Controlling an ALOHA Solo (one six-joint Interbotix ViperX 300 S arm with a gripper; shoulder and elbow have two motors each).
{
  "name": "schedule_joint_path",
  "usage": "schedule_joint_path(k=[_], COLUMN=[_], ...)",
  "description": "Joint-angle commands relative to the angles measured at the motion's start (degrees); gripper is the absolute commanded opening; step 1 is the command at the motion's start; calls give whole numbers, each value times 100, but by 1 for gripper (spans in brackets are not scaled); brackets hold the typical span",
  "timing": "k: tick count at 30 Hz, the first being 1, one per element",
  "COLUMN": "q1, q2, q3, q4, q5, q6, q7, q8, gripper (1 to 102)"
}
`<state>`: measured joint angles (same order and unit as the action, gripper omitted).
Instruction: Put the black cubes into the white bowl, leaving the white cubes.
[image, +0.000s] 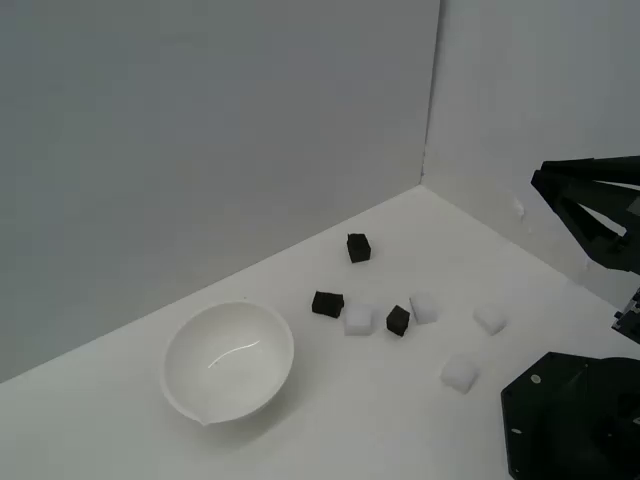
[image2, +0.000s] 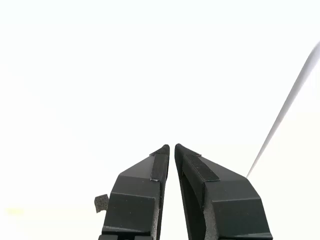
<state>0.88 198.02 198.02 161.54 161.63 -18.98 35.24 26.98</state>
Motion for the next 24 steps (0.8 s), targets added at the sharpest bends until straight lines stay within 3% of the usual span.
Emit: schedule_joint_path(k=[1, 16, 24], q1=[53, 53, 211], q2=[97, 97, 53], q3=[97, 97, 53], q4=[9, 9, -220], q5=[0, -9, -237], q6=[-18, -18, -18], q7=[0, 0, 0], q8=[18, 18, -26], gripper=[3, 3, 3])
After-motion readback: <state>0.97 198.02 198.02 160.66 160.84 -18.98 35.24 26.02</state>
